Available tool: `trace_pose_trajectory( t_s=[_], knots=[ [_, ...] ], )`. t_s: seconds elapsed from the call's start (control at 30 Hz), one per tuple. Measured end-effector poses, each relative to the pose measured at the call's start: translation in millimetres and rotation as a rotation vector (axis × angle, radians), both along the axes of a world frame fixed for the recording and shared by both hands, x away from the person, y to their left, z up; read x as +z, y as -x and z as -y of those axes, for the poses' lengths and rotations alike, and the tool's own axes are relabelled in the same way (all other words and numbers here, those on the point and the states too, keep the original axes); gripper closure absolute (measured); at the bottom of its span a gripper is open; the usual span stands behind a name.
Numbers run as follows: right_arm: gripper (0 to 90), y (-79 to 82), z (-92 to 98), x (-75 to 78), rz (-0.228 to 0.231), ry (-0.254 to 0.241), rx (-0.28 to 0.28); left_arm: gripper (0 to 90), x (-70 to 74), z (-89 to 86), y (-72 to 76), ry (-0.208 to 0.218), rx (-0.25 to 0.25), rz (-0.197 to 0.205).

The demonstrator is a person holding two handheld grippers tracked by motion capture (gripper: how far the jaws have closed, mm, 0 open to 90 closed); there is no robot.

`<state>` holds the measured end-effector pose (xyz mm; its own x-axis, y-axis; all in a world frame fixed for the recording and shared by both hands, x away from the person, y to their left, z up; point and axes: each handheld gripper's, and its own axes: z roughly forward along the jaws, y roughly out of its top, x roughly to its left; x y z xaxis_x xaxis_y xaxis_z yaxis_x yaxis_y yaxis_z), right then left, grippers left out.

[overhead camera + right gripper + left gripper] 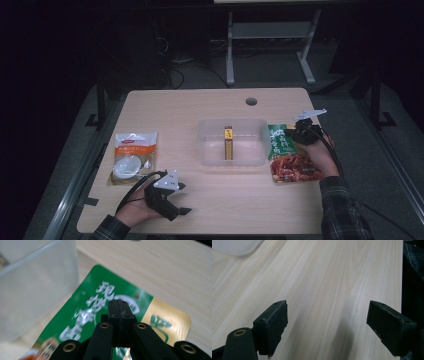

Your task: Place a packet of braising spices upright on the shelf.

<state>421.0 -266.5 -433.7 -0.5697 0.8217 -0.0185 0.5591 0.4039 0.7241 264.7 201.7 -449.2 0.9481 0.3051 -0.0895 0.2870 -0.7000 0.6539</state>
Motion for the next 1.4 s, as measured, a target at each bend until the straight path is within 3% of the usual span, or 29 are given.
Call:
trace_pose_trajectory(
  t_s=[0.1,0.2,0.27,0.37,0.53,0.87,1.07,1.4],
  knots=[
    [89.9,-12.6,-2.6,-5.3,-0.025,0.027,-0.031,16.5,-0.6,0.1,-0.3,-0.004,-0.001,-0.003],
    [89.9,-23.8,-4.7,-6.3,-0.024,0.006,-0.053,16.5,-0.8,0.4,-0.3,-0.005,-0.002,-0.006],
    [90.0,-31.8,-6.4,-7.5,-0.026,0.028,-0.070,16.5,-0.8,0.7,-0.4,-0.008,-0.006,-0.003],
    [90.0,-40.4,-6.1,-10.3,-0.033,-0.005,-0.094,16.5,-1.5,1.6,0.0,-0.010,-0.010,-0.003],
    [90.0,-50.2,-8.3,-18.7,-0.053,0.011,-0.118,16.5,-0.8,1.5,0.6,-0.012,-0.015,-0.003],
    [90.0,-56.1,-12.8,-33.4,-0.092,0.045,-0.137,16.5,-0.7,1.4,0.8,-0.016,-0.014,-0.001],
    [90.0,-55.0,-11.7,-32.8,-0.100,0.050,-0.129,16.5,-0.9,1.5,1.3,-0.017,-0.014,0.002],
    [90.0,-46.3,-5.1,-29.7,-0.106,0.118,-0.107,16.5,-1.5,1.3,1.1,-0.028,-0.017,0.004]
  ],
)
